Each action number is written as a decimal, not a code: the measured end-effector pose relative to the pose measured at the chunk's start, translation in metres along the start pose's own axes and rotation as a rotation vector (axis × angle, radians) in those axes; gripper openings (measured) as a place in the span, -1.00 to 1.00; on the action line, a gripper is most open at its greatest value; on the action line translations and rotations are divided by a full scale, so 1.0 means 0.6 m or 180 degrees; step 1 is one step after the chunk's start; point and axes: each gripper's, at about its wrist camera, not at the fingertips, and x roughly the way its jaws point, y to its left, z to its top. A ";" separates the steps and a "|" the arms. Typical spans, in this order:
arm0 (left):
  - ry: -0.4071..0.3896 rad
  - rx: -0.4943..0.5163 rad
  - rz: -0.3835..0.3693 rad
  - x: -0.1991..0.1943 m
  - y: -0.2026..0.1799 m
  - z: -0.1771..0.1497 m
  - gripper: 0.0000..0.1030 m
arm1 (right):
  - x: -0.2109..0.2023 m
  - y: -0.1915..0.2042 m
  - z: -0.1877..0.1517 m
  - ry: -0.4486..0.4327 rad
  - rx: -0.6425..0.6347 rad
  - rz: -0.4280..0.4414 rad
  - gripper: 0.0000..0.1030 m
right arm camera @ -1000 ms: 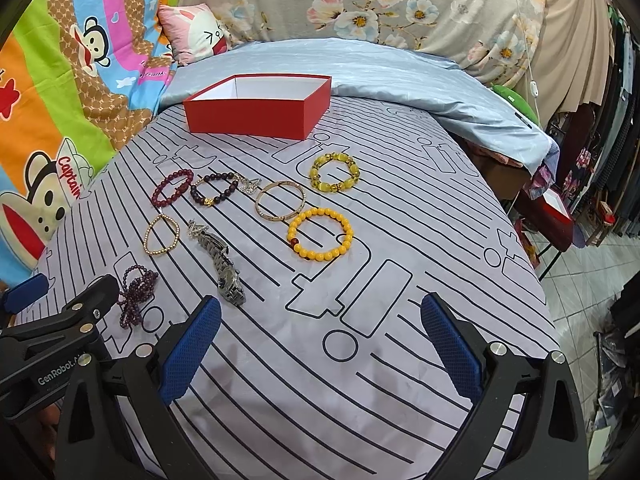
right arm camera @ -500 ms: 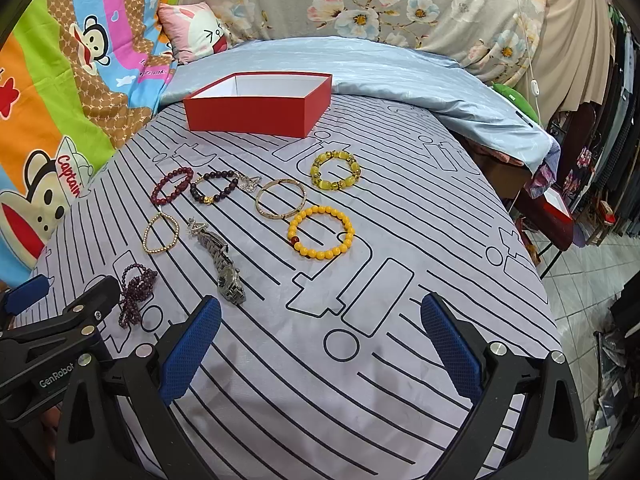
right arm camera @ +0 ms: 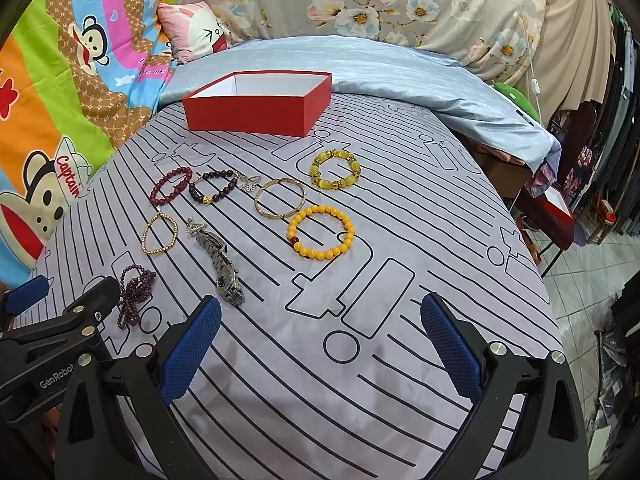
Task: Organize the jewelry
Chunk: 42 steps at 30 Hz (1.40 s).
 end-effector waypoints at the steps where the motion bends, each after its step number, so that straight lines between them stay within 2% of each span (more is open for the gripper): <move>1: 0.0001 -0.0001 0.0000 0.000 0.000 0.000 0.86 | 0.000 0.001 -0.001 -0.0001 0.0000 -0.0001 0.87; 23: 0.0059 -0.0024 0.0002 0.015 0.009 0.000 0.86 | 0.017 -0.019 0.005 0.0059 0.0082 0.0010 0.87; 30: 0.0184 0.0006 -0.0023 0.039 0.014 -0.010 0.85 | 0.025 -0.031 0.005 0.0095 0.0136 0.0018 0.87; 38: 0.0292 0.0122 -0.0092 0.072 0.000 -0.018 0.50 | 0.039 -0.042 0.002 0.0150 0.0184 0.0035 0.87; 40: 0.0347 0.0117 -0.0145 0.079 -0.001 -0.020 0.30 | 0.042 -0.045 0.003 0.0160 0.0199 0.0031 0.87; 42: 0.0336 0.0131 -0.0164 0.081 -0.003 -0.021 0.29 | 0.046 -0.048 0.003 0.0171 0.0209 0.0027 0.87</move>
